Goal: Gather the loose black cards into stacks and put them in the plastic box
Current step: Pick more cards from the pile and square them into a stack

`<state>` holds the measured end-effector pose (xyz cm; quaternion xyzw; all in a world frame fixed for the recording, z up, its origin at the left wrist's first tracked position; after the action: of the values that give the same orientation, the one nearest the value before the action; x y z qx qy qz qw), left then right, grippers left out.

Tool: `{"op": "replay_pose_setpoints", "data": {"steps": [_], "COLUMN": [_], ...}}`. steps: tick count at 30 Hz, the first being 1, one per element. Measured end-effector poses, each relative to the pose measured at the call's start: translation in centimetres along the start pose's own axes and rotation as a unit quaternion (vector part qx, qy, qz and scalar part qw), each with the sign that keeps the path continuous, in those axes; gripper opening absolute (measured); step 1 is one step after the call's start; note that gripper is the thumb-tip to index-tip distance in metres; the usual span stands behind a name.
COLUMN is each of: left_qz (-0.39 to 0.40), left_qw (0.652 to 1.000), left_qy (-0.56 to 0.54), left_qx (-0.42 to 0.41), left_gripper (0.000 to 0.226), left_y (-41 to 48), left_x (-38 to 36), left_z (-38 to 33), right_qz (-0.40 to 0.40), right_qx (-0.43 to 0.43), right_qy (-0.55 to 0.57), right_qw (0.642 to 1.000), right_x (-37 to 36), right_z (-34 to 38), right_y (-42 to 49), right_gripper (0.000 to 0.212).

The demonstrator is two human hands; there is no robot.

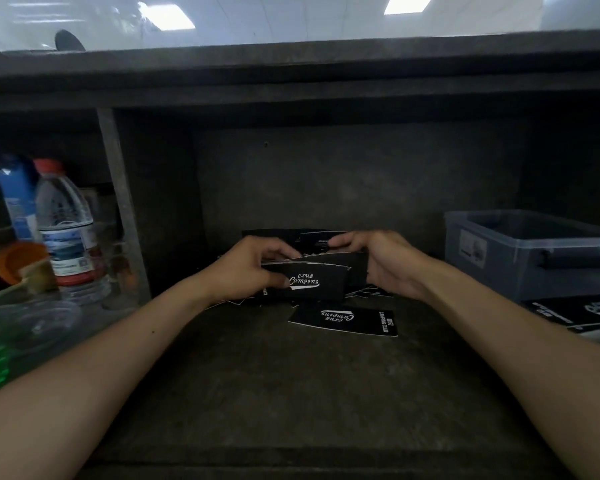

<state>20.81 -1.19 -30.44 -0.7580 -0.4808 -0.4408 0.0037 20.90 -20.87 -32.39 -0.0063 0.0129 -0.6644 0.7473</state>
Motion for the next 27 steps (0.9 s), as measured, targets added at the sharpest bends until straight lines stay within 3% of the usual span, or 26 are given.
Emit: {"op": "replay_pose_setpoints", "data": {"steps": [4,6,9,14,16,18,21,24,27], "left_qz": [-0.012,0.009,0.002,-0.046,-0.067,-0.087,-0.085,-0.076,-0.106], "left_qw": [0.999,0.999,0.999,0.998,0.997,0.994,0.993,0.995,0.994], "left_qy": [0.012,0.04,0.033,-0.014,-0.013,-0.016,-0.027,-0.018,0.016], "left_qx": [0.028,0.035,0.037,0.034,0.044,0.062,0.075,0.055,0.014], "left_gripper": [0.038,0.04,0.046,0.047,0.04,0.035,0.023,0.017,0.024], "left_y": [-0.7,-2.0,-5.2,-8.2,-8.2,-8.1,-7.8,-7.4,-7.5], "left_x": [2.3,3.4,4.1,3.3,3.2,3.1,2.4,1.6,1.5], "left_z": [-0.1,0.3,1.3,1.5,1.4,1.5,1.1,0.2,0.0], "right_qz": [-0.088,-0.009,0.106,0.119,0.101,0.051,-0.071,-0.098,-0.06], "right_qx": [0.047,0.033,-0.025,-0.07,-0.06,-0.032,0.041,0.124,0.081], "right_qy": [-0.205,-0.334,-0.505,-0.551,-0.517,-0.4,-0.18,-0.102,-0.09], "right_qw": [0.974,0.942,0.856,0.823,0.848,0.914,0.98,0.982,0.991], "right_x": [2.4,1.5,-1.2,-2.8,-1.7,-0.1,2.0,1.2,-1.0], "right_z": [2.0,1.6,-0.8,-1.4,-0.5,1.3,4.3,5.5,3.4], "right_y": [-0.6,-1.1,-2.2,-2.5,-2.5,-2.4,-2.0,-1.7,-0.9], "right_gripper": [0.017,0.016,0.056,0.065,0.048,0.026,0.038,0.071,0.054]}}
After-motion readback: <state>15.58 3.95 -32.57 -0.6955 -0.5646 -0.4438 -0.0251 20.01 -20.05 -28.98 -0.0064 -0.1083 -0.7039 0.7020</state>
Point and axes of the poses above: each hand's wrist, its own y-axis towards the middle knuckle, its own x-axis out of the back of the hand, z = x × y, the point moved 8 cm from there along y, towards the middle knuckle, and after that the axes turned 5 degrees about -x, right-handed, at the moved point
